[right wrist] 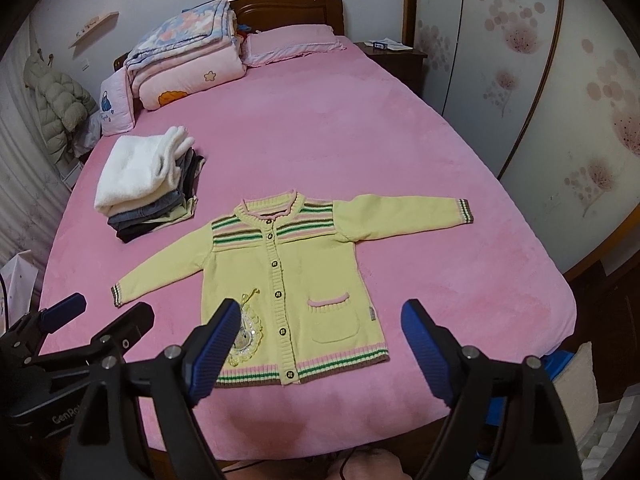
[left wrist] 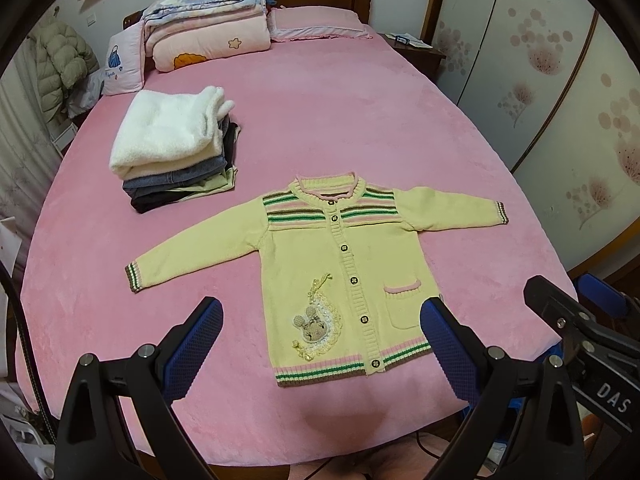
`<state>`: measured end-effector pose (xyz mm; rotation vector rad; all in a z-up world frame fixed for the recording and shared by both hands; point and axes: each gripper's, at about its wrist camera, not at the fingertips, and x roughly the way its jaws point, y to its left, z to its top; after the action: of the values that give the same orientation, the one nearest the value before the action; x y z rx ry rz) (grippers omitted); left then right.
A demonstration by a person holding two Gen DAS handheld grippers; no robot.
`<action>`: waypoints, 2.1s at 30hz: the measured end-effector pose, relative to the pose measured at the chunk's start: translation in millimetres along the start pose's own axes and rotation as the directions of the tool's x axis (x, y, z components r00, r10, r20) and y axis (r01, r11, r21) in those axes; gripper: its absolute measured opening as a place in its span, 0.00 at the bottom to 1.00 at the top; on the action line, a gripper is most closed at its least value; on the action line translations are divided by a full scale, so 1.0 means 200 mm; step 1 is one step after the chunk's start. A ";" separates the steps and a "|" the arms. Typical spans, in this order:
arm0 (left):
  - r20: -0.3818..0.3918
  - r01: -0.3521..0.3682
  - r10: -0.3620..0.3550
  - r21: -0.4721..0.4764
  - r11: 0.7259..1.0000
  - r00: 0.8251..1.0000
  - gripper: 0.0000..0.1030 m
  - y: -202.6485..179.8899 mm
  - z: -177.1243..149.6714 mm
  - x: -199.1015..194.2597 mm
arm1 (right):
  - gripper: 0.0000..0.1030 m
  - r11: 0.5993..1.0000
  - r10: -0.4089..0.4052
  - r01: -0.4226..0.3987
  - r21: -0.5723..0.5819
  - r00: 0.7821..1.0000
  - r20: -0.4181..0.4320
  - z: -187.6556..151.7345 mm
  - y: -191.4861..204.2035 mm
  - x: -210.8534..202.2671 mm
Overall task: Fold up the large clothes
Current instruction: 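Move both tools toward the yellow cardigan lying flat on the bed, then grasp the striped cuff of a cardigan sleeve with the right tool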
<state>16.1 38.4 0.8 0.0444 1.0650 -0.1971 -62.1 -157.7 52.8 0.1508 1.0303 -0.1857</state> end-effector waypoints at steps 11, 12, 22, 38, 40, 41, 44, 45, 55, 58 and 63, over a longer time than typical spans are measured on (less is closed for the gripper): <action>0.006 0.008 -0.008 0.000 1.000 1.000 0.96 0.02 0.02 0.02 | 0.93 1.000 -0.027 0.027 0.000 1.000 0.007 0.02 0.02 0.00; 0.009 0.008 -0.008 -0.001 1.000 1.000 0.96 0.03 0.03 0.02 | 0.96 1.000 -0.030 0.030 0.000 0.999 0.011 0.02 0.02 0.00; 0.032 0.030 -0.029 -0.007 1.000 0.999 0.96 0.02 0.06 0.03 | 0.97 1.000 0.007 -0.007 0.001 1.000 0.016 0.05 -0.01 0.03; 0.145 -0.049 0.049 -0.002 0.999 0.988 0.95 -0.31 0.33 0.04 | 0.97 0.994 0.109 -0.108 -0.024 0.993 0.050 0.29 -0.30 0.18; 0.162 -0.099 0.098 0.003 0.995 0.982 0.94 -0.40 0.38 0.05 | 0.97 0.992 0.127 -0.125 -0.033 0.991 0.041 0.35 -0.38 0.23; 0.169 -0.116 0.113 0.009 0.993 0.979 0.90 -0.44 0.41 0.07 | 0.98 0.991 0.133 -0.132 -0.037 0.990 0.042 0.37 -0.42 0.24; 0.124 -0.055 0.049 0.038 0.998 0.991 0.73 -0.59 0.49 0.15 | 0.98 0.988 0.147 -0.145 -0.048 0.988 0.047 0.43 -0.55 0.31; 0.097 -0.037 0.033 0.035 0.999 0.995 0.73 -0.62 0.51 0.19 | 0.99 0.987 0.156 -0.154 -0.048 0.987 0.043 0.45 -0.61 0.33; 0.002 0.041 -0.041 -0.006 0.999 0.999 0.73 -1.01 0.67 0.68 | 0.99 0.976 0.210 -0.206 0.071 0.976 -0.063 0.53 -1.11 0.79; -0.006 0.032 -0.032 -0.012 0.999 0.999 0.73 -1.09 0.70 0.87 | 0.98 0.979 0.184 -0.172 0.104 0.977 -0.110 0.54 -1.24 0.98; -0.051 0.005 -0.006 -0.026 1.000 0.999 0.62 -1.17 0.72 1.24 | 0.84 0.976 0.190 -0.169 0.135 0.969 -0.160 0.56 -1.45 1.27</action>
<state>214.4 -245.7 -132.4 0.0235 1.1186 -0.1881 94.0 -483.8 -120.0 0.3742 1.1712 -0.0704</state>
